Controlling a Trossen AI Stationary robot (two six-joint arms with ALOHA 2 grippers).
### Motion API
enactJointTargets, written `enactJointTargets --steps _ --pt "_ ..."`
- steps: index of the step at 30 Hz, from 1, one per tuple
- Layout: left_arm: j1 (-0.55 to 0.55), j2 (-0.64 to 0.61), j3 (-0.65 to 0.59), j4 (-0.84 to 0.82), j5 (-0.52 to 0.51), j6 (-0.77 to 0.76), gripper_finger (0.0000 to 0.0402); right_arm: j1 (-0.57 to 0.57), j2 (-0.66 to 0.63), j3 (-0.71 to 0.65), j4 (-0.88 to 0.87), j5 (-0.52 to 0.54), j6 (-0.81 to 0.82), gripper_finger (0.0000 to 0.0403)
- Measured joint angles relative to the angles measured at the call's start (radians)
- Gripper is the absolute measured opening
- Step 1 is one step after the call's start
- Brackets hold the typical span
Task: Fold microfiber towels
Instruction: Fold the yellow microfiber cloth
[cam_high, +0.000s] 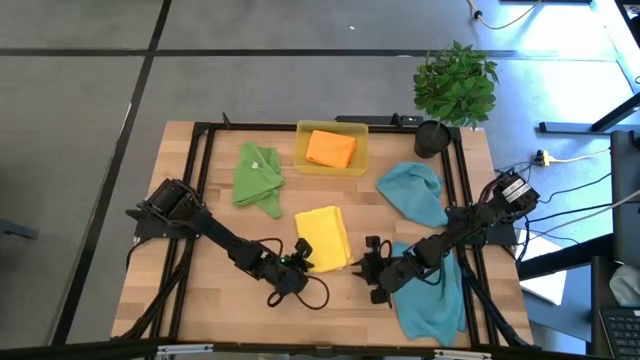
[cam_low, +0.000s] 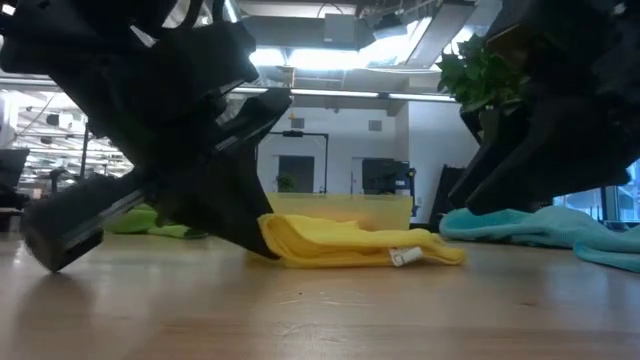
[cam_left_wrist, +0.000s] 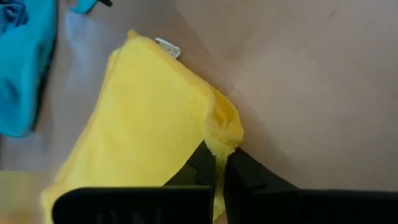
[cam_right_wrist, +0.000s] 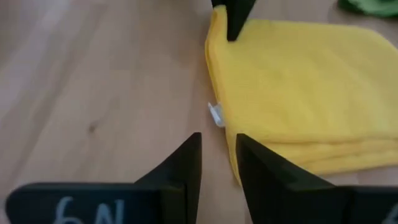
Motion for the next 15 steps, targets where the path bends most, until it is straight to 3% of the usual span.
enactJointTargets --steps 9,15 --pt "-0.001 -0.075 -0.015 -0.025 0.086 -0.027 0.0000 0.023 0.000 0.000 0.033 -0.002 -0.047 0.0221" --pt "0.037 -0.163 -0.135 0.107 0.209 -0.101 0.0000 0.023 0.000 0.000 0.044 0.001 -0.092 0.0272"
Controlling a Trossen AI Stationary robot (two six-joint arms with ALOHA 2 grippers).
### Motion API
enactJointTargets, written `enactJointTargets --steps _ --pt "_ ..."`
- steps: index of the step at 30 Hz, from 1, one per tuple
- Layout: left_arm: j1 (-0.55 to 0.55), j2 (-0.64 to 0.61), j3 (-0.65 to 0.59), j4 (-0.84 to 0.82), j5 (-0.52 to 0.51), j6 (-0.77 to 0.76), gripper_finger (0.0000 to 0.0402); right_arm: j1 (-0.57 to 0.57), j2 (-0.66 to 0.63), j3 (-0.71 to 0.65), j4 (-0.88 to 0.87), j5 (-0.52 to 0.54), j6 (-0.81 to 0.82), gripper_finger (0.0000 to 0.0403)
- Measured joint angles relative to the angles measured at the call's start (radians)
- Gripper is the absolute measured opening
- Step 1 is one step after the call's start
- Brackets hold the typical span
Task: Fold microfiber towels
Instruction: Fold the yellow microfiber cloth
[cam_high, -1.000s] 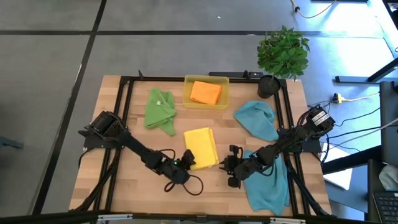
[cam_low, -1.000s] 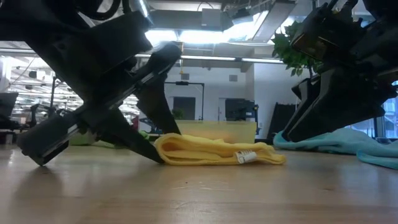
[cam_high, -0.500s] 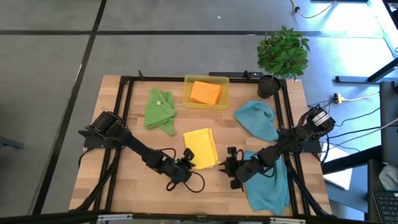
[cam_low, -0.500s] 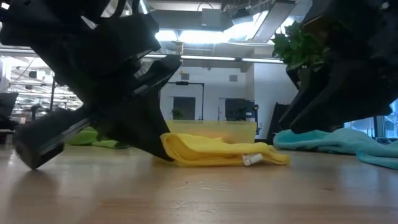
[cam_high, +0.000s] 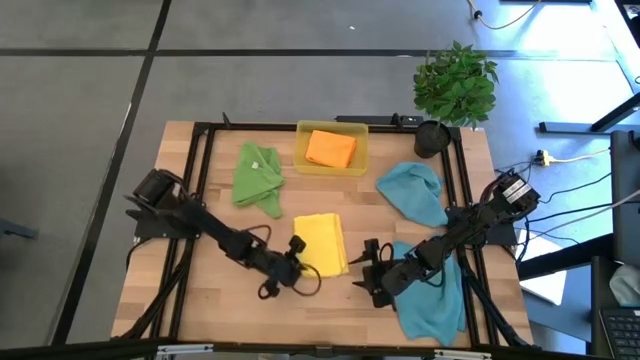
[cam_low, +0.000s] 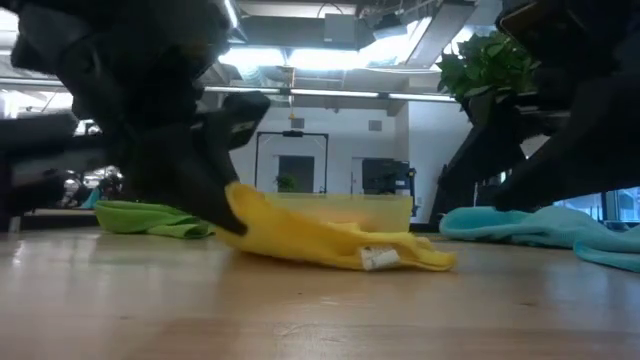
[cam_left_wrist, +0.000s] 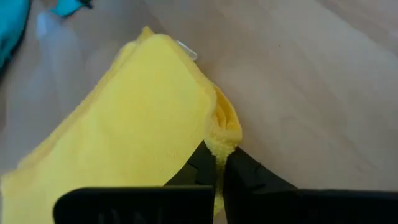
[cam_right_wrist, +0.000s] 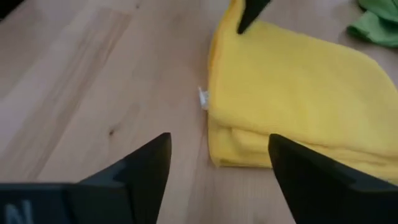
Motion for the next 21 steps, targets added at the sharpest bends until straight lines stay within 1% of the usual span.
enactJointTargets --steps 3,5,8,10,16,21 --pt "0.027 -0.043 -0.097 0.165 0.086 -0.033 0.0000 0.000 0.016 0.000 0.056 0.000 -0.052 0.0276" --pt "0.047 -0.062 -0.155 0.246 0.135 -0.060 0.0000 0.001 0.044 0.000 0.121 0.000 -0.101 0.0277" --pt "0.068 -0.073 -0.208 0.331 0.163 -0.097 0.0000 0.001 0.105 0.001 0.220 0.000 -0.172 0.0277" --pt "0.073 -0.073 -0.226 0.357 0.168 -0.120 0.0000 0.001 0.149 0.022 0.230 0.011 -0.209 0.0277" --pt "0.089 -0.073 -0.230 0.380 0.169 -0.189 0.0000 0.005 0.247 0.115 0.204 0.146 -0.301 0.0277" --pt "0.107 -0.074 -0.230 0.409 0.171 -0.233 0.0000 0.007 0.294 0.193 0.134 0.192 -0.343 0.0277"
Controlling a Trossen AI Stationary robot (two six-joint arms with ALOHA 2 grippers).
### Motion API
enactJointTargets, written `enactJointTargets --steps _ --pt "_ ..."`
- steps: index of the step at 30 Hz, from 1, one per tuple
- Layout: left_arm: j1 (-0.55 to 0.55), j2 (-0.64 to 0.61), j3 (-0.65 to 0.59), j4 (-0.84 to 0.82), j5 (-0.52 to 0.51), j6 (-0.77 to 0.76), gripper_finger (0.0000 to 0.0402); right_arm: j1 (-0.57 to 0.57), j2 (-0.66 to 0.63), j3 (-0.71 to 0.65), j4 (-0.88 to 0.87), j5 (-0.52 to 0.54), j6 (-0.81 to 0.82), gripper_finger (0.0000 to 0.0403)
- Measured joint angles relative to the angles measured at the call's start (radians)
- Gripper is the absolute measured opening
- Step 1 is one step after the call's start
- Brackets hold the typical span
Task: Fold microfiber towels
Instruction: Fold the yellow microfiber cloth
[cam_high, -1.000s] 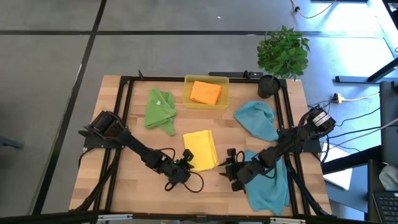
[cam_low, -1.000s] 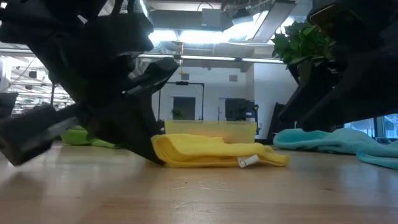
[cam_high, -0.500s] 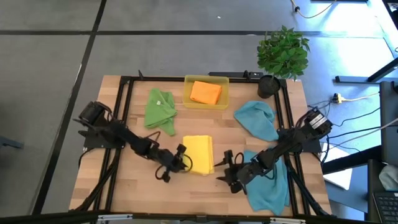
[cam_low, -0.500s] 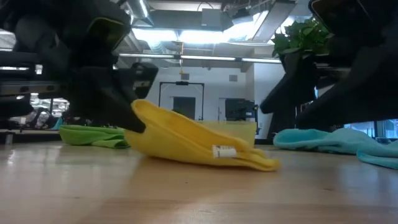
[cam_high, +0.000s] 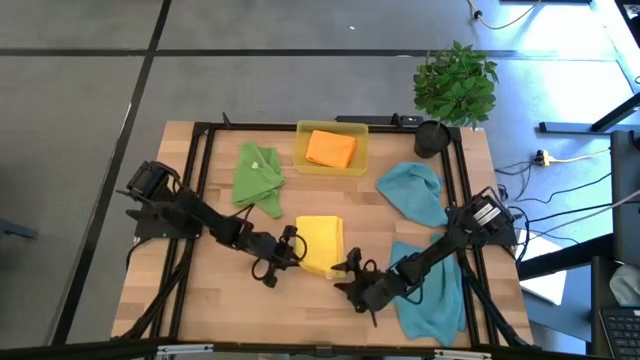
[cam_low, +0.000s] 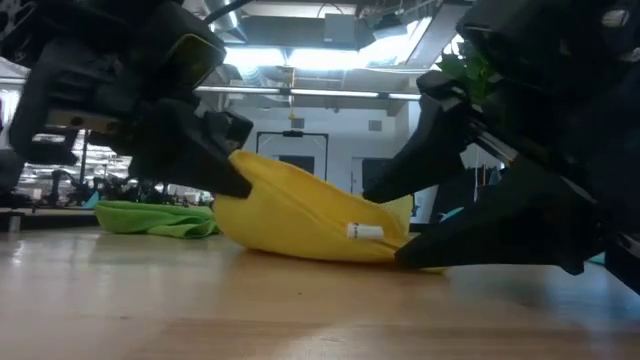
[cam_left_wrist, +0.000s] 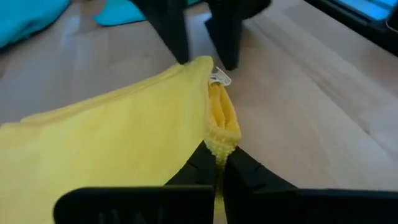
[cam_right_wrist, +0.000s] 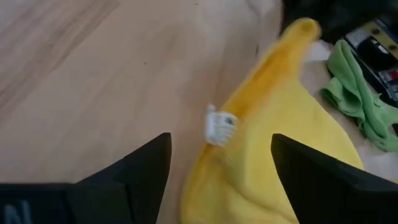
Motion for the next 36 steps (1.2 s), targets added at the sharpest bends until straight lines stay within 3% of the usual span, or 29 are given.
enactJointTargets --steps 11,19,30,36 --pt "0.010 -0.001 0.000 0.064 0.000 -0.067 0.0000 0.001 0.006 0.042 -0.164 0.124 0.129 0.0277" --pt "0.012 -0.001 0.001 0.036 0.000 -0.076 0.0000 0.010 0.006 0.041 -0.178 0.210 0.116 0.0274" --pt "0.012 -0.001 0.001 0.031 0.026 -0.089 0.0000 0.018 0.006 0.040 -0.191 0.204 0.084 0.0185" --pt "0.012 -0.001 0.001 0.031 0.026 -0.089 0.0000 0.018 0.005 0.041 -0.222 0.189 0.102 0.0177"
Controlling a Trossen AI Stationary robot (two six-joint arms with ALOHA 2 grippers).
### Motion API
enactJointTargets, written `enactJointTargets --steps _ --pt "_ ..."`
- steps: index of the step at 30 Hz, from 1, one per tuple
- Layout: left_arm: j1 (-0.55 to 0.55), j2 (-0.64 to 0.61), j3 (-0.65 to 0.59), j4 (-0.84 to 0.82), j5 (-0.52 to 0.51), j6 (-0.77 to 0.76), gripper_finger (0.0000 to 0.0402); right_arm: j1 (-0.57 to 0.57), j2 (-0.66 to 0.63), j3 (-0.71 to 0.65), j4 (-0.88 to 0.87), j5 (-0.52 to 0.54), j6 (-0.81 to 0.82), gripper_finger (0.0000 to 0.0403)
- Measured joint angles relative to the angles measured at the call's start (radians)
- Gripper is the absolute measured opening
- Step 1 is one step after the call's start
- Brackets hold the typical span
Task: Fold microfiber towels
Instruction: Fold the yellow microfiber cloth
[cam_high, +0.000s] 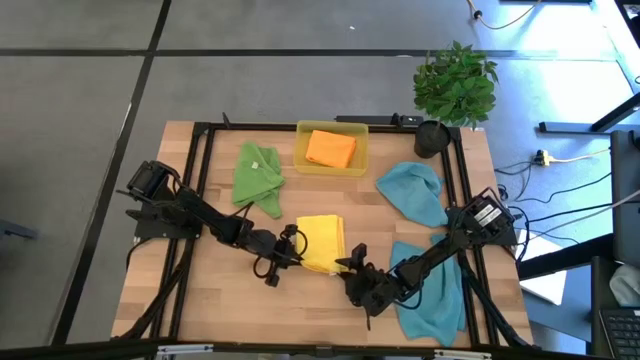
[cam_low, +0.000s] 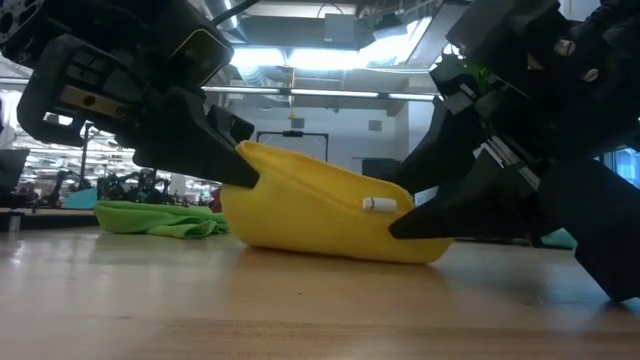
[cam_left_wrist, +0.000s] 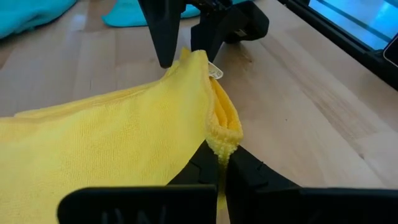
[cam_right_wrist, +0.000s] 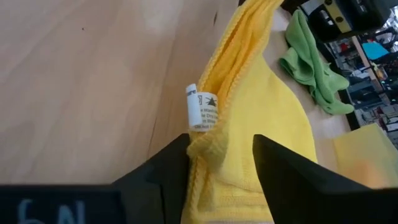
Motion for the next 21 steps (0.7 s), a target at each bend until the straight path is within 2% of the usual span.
enactJointTargets --steps 11,14,21 --pt "0.000 0.000 0.000 -0.001 0.000 0.000 0.0000 0.000 0.001 0.000 -0.020 -0.044 -0.022 0.0169" --pt "0.000 0.000 0.000 -0.002 0.000 0.000 0.0000 0.000 0.001 0.000 -0.023 -0.049 -0.023 0.0138" --pt "0.000 0.000 0.000 -0.011 0.000 0.000 0.0000 0.000 0.001 0.004 -0.045 -0.058 0.004 0.0016"
